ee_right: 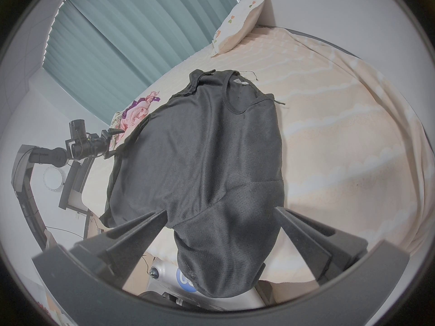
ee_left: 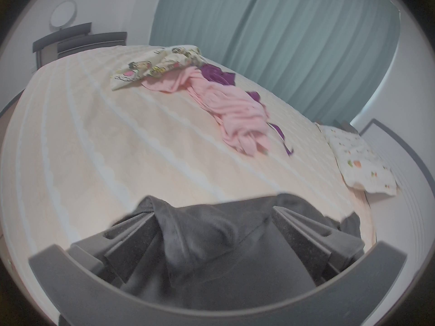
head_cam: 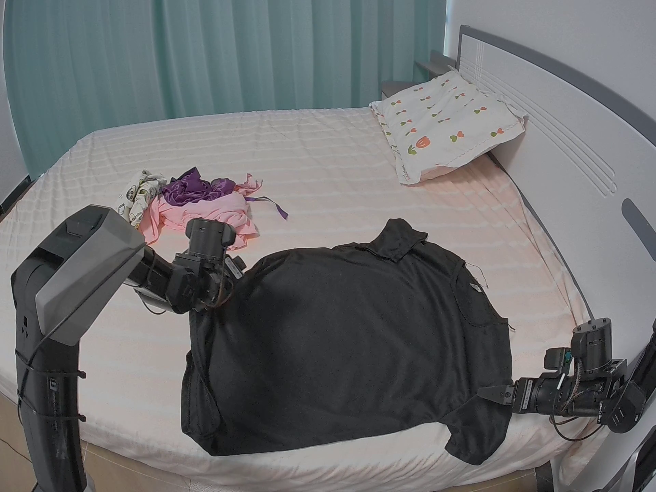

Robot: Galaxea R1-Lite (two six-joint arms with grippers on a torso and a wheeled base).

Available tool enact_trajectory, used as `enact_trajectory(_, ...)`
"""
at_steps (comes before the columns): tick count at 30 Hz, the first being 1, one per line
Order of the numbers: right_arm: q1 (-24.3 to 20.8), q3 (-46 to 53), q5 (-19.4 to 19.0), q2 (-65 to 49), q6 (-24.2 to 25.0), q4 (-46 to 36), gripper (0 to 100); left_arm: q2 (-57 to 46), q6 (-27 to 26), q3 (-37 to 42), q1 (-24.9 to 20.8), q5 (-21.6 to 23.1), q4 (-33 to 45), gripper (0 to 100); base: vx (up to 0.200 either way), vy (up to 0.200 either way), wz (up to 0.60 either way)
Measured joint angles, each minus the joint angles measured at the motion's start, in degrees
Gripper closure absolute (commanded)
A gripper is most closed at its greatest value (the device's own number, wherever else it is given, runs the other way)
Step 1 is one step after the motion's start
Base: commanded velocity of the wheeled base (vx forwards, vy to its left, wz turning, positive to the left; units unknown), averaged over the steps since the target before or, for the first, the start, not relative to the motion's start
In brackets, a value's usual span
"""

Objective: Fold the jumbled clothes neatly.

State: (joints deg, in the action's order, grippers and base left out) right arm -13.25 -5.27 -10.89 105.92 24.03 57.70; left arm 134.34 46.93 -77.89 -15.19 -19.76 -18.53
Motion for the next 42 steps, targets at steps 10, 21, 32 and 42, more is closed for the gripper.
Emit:
enact_trajectory(10,0.0,0.1,0.1,0.4,-0.1,0.0,0,0.9,-0.7,-2.4,8.5,1.3,-0.9,0,0.000,0.000,0.00)
enact_trajectory(21,0.1,0.3,0.2,1.0,-0.1,0.0,0,2.5,1.9,-4.9,12.5,7.8,-0.5,0,0.000,0.000,0.00)
enact_trajectory(32,0.0,0.4,0.2,0.9,-0.1,0.0,0,-3.6,2.4,3.9,10.3,16.0,-0.7,0,0.000,0.000,0.00)
enact_trajectory(42,-2.4,1.5,0.3,0.4,0.0,0.8,0,-6.8,-7.2,7.0,8.0,17.2,-0.5,0,0.000,0.000,0.00)
